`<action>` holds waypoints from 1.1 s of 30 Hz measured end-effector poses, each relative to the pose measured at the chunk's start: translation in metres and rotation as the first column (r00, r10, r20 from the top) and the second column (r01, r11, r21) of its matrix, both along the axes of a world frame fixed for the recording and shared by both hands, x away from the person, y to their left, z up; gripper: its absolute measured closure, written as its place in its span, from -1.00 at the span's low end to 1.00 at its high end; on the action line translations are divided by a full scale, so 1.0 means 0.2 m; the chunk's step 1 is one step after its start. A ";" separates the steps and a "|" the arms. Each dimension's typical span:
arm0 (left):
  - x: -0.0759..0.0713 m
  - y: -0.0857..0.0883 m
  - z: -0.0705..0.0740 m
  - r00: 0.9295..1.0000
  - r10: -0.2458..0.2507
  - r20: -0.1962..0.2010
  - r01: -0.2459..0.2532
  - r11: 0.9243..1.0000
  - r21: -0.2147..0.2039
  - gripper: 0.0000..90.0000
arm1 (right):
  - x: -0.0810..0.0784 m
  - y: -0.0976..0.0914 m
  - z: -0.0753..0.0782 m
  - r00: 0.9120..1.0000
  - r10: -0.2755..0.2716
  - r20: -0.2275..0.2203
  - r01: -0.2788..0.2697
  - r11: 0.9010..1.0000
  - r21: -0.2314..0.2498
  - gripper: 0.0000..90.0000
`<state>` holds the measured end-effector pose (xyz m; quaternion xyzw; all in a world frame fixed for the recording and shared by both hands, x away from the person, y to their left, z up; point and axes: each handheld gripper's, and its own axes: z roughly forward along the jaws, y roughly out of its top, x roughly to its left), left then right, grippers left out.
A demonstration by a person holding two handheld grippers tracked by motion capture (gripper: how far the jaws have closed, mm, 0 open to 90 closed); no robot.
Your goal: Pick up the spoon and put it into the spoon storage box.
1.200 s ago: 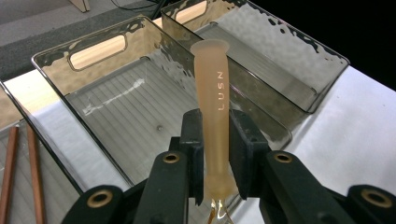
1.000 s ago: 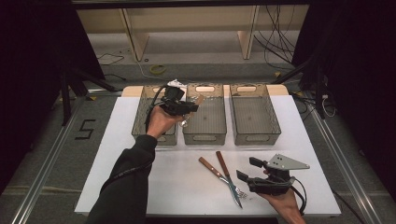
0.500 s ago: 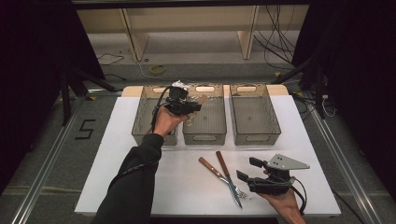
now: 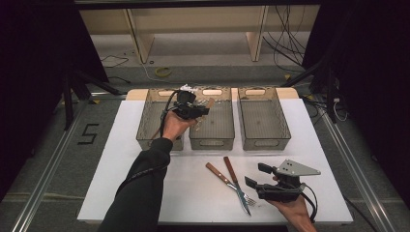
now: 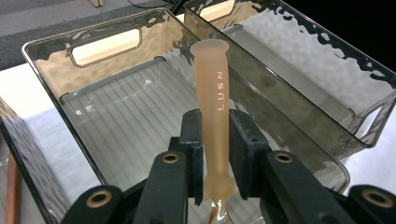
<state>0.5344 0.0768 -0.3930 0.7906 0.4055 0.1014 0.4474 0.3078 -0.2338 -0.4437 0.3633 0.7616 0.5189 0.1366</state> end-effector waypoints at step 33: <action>-0.12 0.16 0.04 0.999 0.021 -0.038 -0.023 0.997 -0.071 -0.17 | 0.01 0.00 0.00 1.000 -0.013 -0.017 0.013 1.000 -0.020 -0.37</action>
